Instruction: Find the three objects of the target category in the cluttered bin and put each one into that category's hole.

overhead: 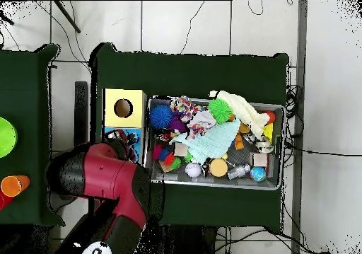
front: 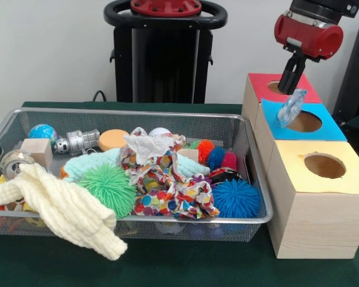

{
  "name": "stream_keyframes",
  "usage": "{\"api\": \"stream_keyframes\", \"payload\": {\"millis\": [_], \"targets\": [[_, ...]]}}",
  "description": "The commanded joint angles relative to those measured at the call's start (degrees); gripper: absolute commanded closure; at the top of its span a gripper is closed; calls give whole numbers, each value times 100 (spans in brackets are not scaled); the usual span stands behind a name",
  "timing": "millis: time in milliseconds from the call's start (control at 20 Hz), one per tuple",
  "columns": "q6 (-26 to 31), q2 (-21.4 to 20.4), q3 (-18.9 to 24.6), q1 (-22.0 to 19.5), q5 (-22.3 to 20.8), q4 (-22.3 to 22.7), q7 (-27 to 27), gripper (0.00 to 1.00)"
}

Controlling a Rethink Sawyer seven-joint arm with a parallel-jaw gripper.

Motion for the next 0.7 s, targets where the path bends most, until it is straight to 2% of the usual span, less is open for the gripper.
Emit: {"api": "stream_keyframes", "payload": {"millis": [50, 300, 700], "targets": [[470, 203, 654, 19, 25, 10, 735, 100], [505, 347, 528, 156, 54, -109, 931, 100], [612, 390, 492, 168, 82, -189, 926, 100]]}}
